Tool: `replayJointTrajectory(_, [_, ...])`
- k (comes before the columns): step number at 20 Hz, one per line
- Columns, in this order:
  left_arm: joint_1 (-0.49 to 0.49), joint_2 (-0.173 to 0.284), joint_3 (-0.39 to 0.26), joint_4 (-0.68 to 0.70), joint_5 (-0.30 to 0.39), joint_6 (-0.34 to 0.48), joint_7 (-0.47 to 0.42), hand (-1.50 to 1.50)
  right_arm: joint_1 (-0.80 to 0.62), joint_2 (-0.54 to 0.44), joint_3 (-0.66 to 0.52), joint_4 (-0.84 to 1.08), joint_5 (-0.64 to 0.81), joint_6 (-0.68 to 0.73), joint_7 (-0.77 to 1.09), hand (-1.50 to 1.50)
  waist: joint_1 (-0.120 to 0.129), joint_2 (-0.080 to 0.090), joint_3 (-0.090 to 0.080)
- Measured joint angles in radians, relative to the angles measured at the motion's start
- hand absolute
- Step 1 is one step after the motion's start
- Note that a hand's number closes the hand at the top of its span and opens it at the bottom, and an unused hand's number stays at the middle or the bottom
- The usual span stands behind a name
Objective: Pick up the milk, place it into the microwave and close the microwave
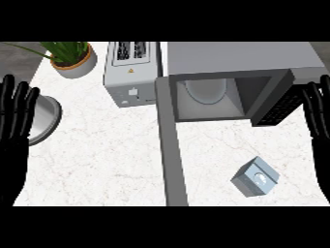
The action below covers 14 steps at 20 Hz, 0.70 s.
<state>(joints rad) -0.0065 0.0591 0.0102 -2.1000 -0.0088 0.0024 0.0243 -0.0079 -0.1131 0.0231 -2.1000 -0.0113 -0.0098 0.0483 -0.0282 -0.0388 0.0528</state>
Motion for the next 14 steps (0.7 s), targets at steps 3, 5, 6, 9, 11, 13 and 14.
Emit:
replayJointTrajectory(3, [-0.016,0.024,0.007,0.001,-0.010,-0.014,-0.001,-1.50,0.065,-0.002,0.008,-0.070,-0.030,0.027,-0.010,-1.50,0.005,0.018,-0.027])
replayJointTrajectory(5, [-0.001,0.028,0.002,0.003,-0.016,-0.026,-0.025,-1.50,0.118,-0.008,0.015,-0.133,-0.055,0.054,-0.015,-1.50,0.009,0.025,-0.037])
replayJointTrajectory(6, [-0.001,0.030,0.002,0.012,-0.020,-0.028,-0.036,-1.50,0.159,-0.015,0.018,-0.169,-0.074,0.077,-0.021,-1.50,0.010,0.027,-0.041])
replayJointTrajectory(9, [0.035,-0.015,-0.023,0.032,0.021,-0.014,-0.002,-1.50,0.272,-0.030,0.046,-0.219,-0.139,0.143,-0.013,-1.50,0.006,0.030,-0.047])
replayJointTrajectory(11, [0.062,-0.032,-0.044,0.029,0.036,-0.009,0.010,-1.50,0.368,-0.033,0.068,-0.252,-0.155,0.183,-0.036,-1.50,0.007,0.032,-0.049])
replayJointTrajectory(13, [0.078,-0.042,-0.083,0.033,0.034,0.016,0.012,-1.50,0.456,-0.054,0.036,-0.275,-0.210,0.239,-0.073,-1.50,0.007,0.033,-0.050])
replayJointTrajectory(14, [0.096,-0.046,-0.116,0.029,0.028,0.039,0.007,-1.50,0.498,-0.061,0.022,-0.285,-0.225,0.264,-0.092,-1.50,0.007,0.033,-0.051])
